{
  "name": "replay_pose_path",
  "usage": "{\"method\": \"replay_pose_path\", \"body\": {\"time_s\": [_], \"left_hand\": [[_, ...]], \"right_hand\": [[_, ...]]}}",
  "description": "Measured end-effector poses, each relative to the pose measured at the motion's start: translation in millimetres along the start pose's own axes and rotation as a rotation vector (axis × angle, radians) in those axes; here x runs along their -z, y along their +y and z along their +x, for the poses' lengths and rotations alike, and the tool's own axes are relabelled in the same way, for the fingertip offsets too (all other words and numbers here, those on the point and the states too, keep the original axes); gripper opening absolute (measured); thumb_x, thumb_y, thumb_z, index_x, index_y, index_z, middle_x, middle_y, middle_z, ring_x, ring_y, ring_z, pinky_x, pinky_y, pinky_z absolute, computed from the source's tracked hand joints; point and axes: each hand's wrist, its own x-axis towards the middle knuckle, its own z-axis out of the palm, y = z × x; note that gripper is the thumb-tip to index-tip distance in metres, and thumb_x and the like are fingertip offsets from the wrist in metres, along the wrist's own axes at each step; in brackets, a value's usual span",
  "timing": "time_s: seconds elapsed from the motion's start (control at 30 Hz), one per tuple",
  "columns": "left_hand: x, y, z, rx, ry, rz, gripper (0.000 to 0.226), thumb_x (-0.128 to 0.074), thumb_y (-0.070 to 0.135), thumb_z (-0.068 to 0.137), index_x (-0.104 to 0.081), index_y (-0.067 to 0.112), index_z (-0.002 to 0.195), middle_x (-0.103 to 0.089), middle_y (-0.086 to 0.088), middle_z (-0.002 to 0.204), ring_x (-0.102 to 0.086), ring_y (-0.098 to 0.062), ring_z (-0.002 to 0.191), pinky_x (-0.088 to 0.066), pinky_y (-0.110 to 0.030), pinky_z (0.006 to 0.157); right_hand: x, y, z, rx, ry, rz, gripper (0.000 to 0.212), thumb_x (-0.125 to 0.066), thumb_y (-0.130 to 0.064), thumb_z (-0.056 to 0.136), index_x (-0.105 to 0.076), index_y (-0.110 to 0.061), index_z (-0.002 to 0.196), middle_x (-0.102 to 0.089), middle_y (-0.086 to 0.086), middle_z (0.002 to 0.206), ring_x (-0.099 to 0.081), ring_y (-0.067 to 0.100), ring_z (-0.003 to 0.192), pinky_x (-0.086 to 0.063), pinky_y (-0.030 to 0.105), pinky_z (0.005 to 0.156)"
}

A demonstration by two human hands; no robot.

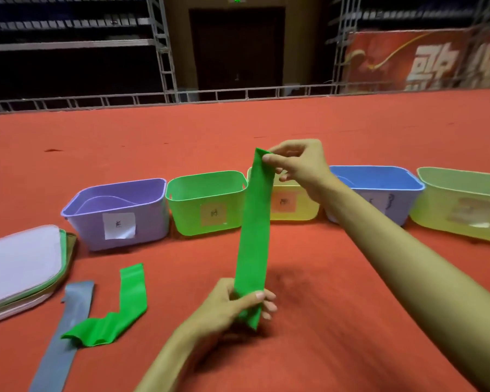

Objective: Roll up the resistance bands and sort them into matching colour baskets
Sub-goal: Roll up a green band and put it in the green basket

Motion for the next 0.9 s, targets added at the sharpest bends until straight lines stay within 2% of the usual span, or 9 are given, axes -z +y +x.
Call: {"method": "replay_pose_path", "body": {"time_s": [0.1,0.23,0.37,0.5,0.57,0.63,0.7,0.8,0.9], "left_hand": [[-38.5,-10.8,-11.8,0.102,-0.023,-0.02,0.035,-0.068,0.033,0.09,-0.073,0.002,0.105,-0.078,-0.017,0.093,-0.074,-0.021,0.072,-0.056,-0.024,0.056],[-75.8,-16.5,-20.7,0.317,-0.071,-0.023,0.037,-0.058,0.036,0.105,-0.071,0.002,0.105,-0.078,-0.014,0.09,-0.074,-0.017,0.063,-0.047,-0.016,0.042],[-96.6,-18.0,-20.2,0.489,-0.151,-0.178,0.04,-0.056,0.033,0.104,-0.072,-0.004,0.107,-0.078,-0.021,0.097,-0.077,-0.021,0.069,-0.056,-0.02,0.052],[-102.2,-16.6,-16.5,0.574,-0.225,-0.279,0.042,-0.06,0.032,0.092,-0.072,-0.006,0.103,-0.078,-0.016,0.088,-0.078,-0.019,0.073,-0.06,-0.025,0.066],[-97.3,-12.8,-16.2,0.623,-0.255,-0.169,0.051,-0.053,0.044,0.101,-0.074,-0.002,0.104,-0.077,-0.008,0.075,-0.071,-0.01,0.059,-0.054,-0.019,0.056],[-81.6,-9.4,-16.6,0.619,-0.31,0.188,0.069,-0.049,0.064,0.1,-0.08,0.003,0.101,-0.071,0.0,0.065,-0.06,-0.004,0.049,-0.043,-0.016,0.05],[-60.3,-2.5,-12.4,0.6,-0.332,0.472,0.079,-0.044,0.07,0.099,-0.081,0.001,0.091,-0.071,-0.002,0.066,-0.057,-0.007,0.048,-0.043,-0.018,0.05],[-31.8,13.0,17.2,0.583,-0.161,0.649,0.079,-0.038,0.063,0.103,-0.075,0.002,0.07,-0.075,-0.009,0.067,-0.054,-0.016,0.039,-0.045,-0.023,0.044],[-5.7,7.2,80.0,0.299,0.293,0.904,0.059,-0.05,0.055,0.103,-0.075,0.013,0.069,-0.075,0.004,0.065,-0.067,-0.012,0.054,-0.058,-0.03,0.066]], "right_hand": [[17.0,39.1,-3.5,-0.162,0.021,-0.052,0.015,-0.082,-0.002,0.084,-0.075,0.006,0.095,-0.065,0.003,0.065,-0.053,0.003,0.046,-0.044,0.017,0.044],[33.8,111.1,-20.9,-0.369,-0.02,-0.117,0.01,-0.084,0.002,0.08,-0.074,0.0,0.08,-0.062,0.007,0.058,-0.051,0.008,0.042,-0.046,0.02,0.043],[39.2,182.3,-40.2,-0.471,-0.048,-0.31,0.01,-0.089,-0.007,0.076,-0.079,-0.01,0.074,-0.068,0.004,0.061,-0.057,0.01,0.047,-0.05,0.022,0.046],[33.5,221.2,-47.2,-0.406,-0.087,-0.365,0.015,-0.088,-0.01,0.078,-0.078,-0.018,0.07,-0.069,-0.007,0.058,-0.057,-0.001,0.048,-0.049,0.022,0.054],[34.2,228.8,-45.8,-0.357,-0.105,-0.365,0.012,-0.088,-0.013,0.078,-0.08,-0.02,0.073,-0.07,-0.011,0.06,-0.058,-0.004,0.052,-0.048,0.021,0.057],[35.1,233.1,-45.5,-0.318,-0.144,-0.349,0.011,-0.088,-0.014,0.078,-0.081,-0.021,0.075,-0.072,-0.011,0.061,-0.059,-0.003,0.054,-0.049,0.021,0.057],[36.2,236.4,-46.1,-0.294,-0.157,-0.328,0.007,-0.088,-0.016,0.079,-0.083,-0.019,0.078,-0.074,-0.008,0.064,-0.059,-0.001,0.056,-0.05,0.021,0.057],[39.2,241.4,-46.2,-0.262,-0.153,-0.282,0.003,-0.086,-0.016,0.082,-0.083,-0.016,0.081,-0.075,-0.008,0.067,-0.059,-0.001,0.058,-0.048,0.02,0.058],[39.3,247.3,-47.3,-0.252,-0.151,-0.253,0.002,-0.084,-0.016,0.084,-0.083,-0.017,0.082,-0.076,-0.008,0.07,-0.061,0.0,0.061,-0.049,0.023,0.06]]}}
